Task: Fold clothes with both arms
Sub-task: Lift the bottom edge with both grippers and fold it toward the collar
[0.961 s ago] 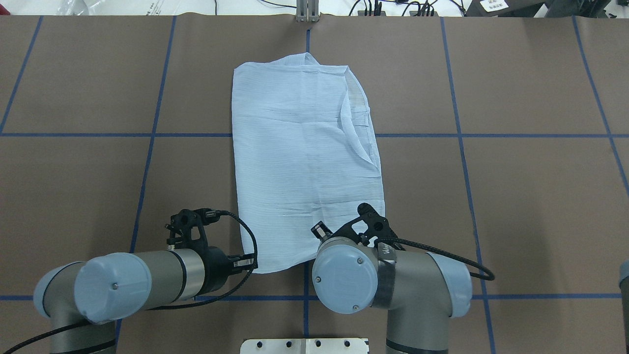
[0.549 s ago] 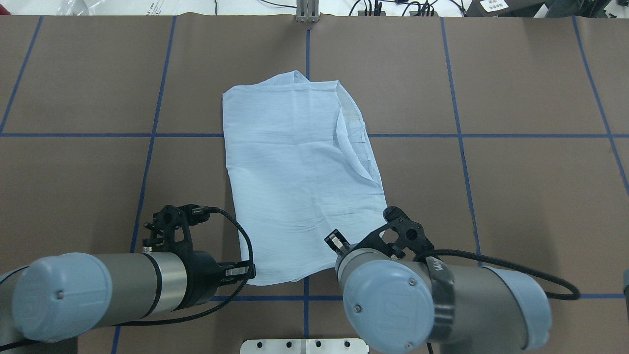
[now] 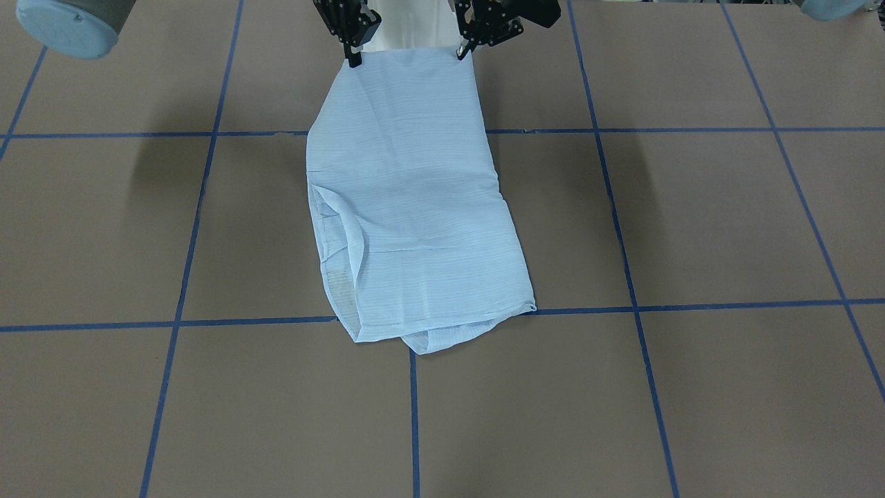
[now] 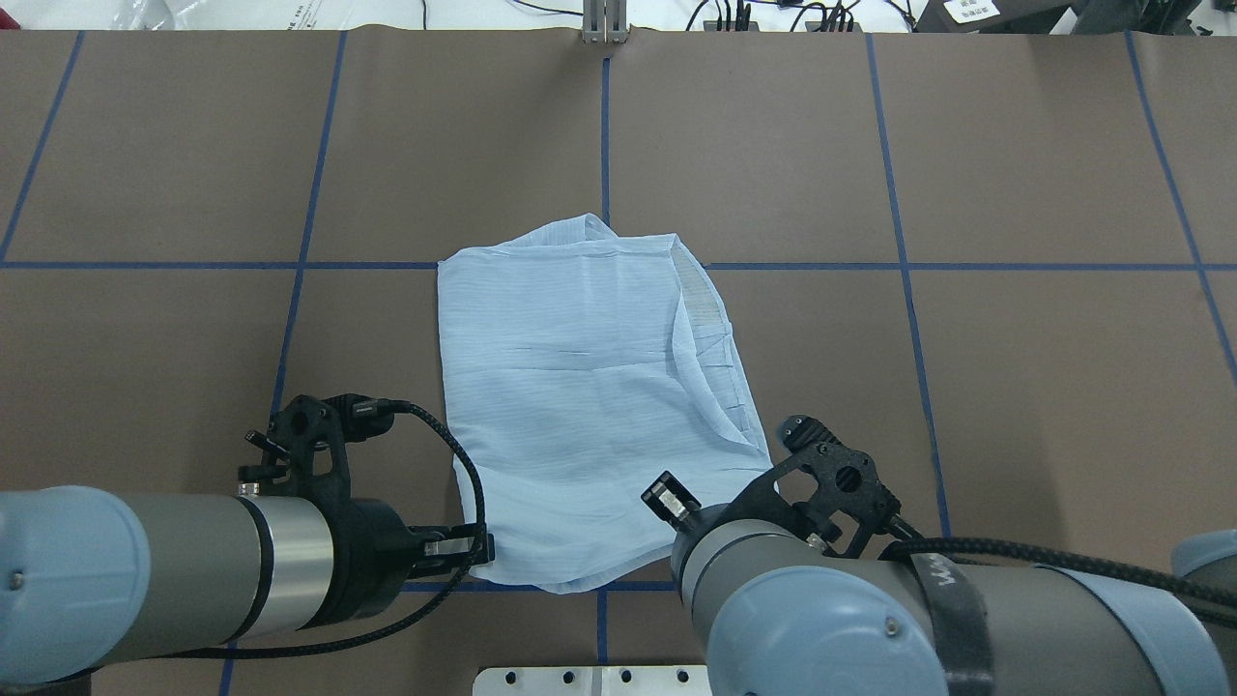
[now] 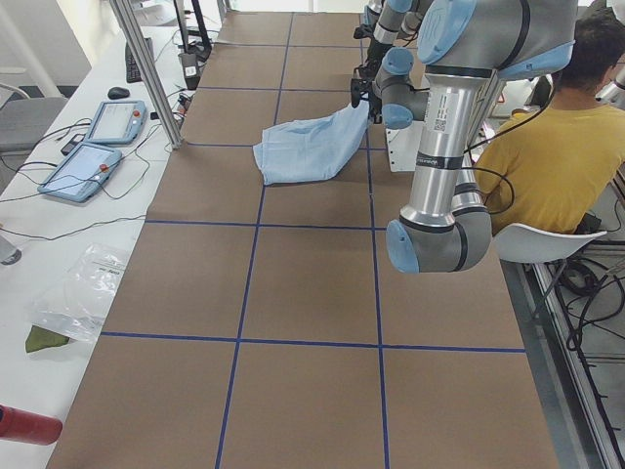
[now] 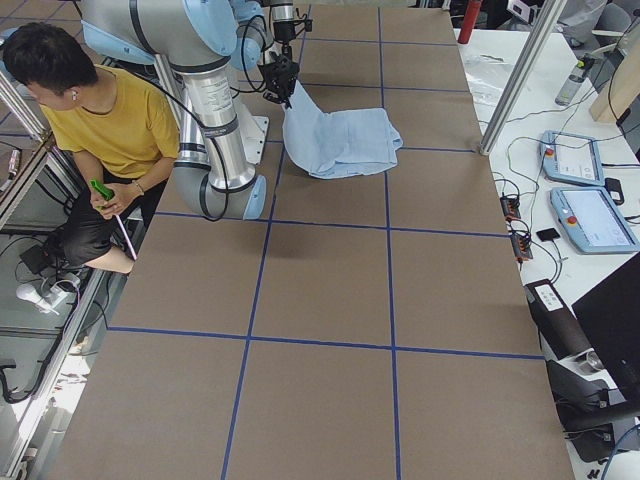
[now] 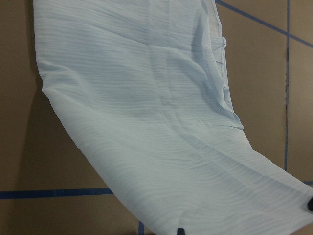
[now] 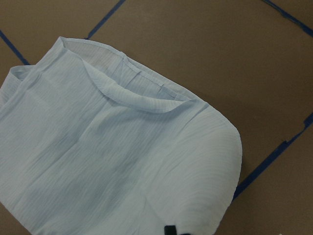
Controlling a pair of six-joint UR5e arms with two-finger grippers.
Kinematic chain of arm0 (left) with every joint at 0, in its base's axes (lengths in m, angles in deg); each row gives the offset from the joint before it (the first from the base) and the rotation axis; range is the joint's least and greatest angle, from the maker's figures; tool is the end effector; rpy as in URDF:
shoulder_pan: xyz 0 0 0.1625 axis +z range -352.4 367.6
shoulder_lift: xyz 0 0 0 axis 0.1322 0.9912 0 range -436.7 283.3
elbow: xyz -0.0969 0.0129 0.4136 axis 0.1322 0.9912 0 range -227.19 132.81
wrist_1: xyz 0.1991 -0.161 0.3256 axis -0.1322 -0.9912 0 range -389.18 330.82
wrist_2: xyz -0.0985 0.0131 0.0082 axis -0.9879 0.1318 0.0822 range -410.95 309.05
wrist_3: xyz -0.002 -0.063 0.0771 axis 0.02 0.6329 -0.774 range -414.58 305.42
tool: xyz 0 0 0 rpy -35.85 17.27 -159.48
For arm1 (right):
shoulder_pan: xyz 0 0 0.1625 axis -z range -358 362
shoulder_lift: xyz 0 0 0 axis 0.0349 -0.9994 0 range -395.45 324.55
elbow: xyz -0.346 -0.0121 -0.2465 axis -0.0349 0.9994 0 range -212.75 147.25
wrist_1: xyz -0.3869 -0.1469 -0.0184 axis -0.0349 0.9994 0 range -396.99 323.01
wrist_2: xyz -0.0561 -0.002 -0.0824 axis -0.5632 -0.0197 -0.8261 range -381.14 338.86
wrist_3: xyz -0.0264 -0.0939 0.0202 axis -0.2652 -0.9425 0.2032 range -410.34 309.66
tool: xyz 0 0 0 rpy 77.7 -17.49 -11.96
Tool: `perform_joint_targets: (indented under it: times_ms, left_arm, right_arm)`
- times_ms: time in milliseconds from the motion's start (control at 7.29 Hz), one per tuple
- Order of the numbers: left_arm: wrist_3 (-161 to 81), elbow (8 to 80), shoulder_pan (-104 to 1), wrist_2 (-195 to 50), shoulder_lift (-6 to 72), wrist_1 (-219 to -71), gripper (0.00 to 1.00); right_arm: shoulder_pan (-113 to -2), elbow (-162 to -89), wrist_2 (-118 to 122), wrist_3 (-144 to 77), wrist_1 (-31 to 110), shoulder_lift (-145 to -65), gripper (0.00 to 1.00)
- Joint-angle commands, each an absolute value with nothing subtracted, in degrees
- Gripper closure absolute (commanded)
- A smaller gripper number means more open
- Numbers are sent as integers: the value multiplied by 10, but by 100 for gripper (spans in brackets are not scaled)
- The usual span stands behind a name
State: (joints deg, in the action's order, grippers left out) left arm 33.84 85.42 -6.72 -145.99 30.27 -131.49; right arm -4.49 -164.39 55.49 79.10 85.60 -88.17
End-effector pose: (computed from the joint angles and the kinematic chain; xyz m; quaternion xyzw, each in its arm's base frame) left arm 0.4032 -0.2315 0.1669 0.0459 0.5858 -0.0641 0.8066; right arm -0.4511 -0.2088 0.1105 -0.0082 -0.4049 0.3985 0.8229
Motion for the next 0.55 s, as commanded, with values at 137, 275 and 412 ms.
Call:
perform_joint_targets:
  times_ms: [137, 275, 412]
  left_arm:
    - [236, 752, -192, -1463, 367, -1295, 100]
    - [214, 713, -232, -1464, 380, -1293, 100]
    - [195, 675, -256, -1463, 395, -1293, 100]
  right_arm:
    - [-127, -1543, 534, 692, 759, -862, 100]
    - [-157, -1493, 533, 661, 710, -856, 100]
    - [-183, -1436, 533, 625, 660, -839, 100]
